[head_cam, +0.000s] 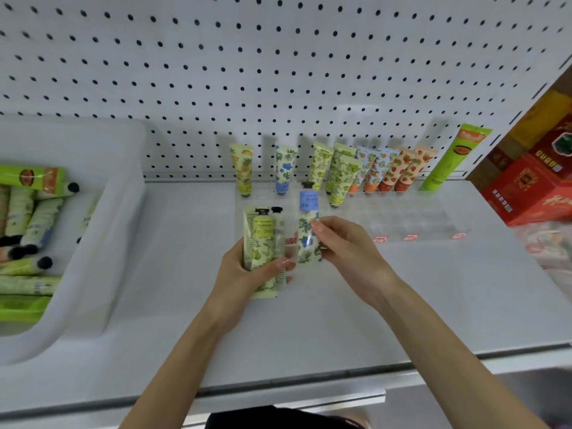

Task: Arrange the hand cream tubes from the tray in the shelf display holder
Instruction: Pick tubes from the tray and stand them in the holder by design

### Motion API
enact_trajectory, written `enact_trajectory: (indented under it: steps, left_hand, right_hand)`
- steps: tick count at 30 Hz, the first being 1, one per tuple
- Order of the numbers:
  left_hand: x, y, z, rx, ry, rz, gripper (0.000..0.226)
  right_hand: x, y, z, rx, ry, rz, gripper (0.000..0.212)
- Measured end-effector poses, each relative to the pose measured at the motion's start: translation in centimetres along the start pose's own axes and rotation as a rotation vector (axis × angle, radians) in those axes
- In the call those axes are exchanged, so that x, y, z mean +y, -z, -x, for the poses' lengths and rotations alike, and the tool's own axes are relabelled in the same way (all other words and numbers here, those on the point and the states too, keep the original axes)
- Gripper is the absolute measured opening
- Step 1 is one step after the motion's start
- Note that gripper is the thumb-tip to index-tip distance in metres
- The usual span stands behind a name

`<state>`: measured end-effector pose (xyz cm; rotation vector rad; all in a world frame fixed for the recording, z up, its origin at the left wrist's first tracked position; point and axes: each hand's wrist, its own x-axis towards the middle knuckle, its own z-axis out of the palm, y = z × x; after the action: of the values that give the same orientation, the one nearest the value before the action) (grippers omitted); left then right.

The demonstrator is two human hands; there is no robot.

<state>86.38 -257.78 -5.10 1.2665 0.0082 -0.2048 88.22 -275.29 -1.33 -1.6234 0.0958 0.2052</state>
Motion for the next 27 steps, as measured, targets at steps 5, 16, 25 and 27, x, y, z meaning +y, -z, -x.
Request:
enact_trajectory:
  steps: [5,16,25,27]
  left_hand:
    - [0.7,2.9,0.4,0.144,-0.051,0.024,0.041]
    - [0.6,3.6,-1.3,0.132,-0.056,0.033,0.044]
    - [0.5,3.8,-1.3,0.105,-0.055,-0.026,0.032]
    - [0.5,3.8,-1.3,0.113,-0.058,-0.018,0.032]
  right_hand:
    - [-4.0,3.0,-0.6,0.052,0.199,0.248,0.004]
    - [-11.4,4.5,-3.4,-0.069,0.202,0.81,0.01]
    - [-13.4,2.4,-8.5,-0.003,0.299,1.108,0.009]
    - [-13.3,2.3,-9.4,-0.004,0.35,1.189,0.008]
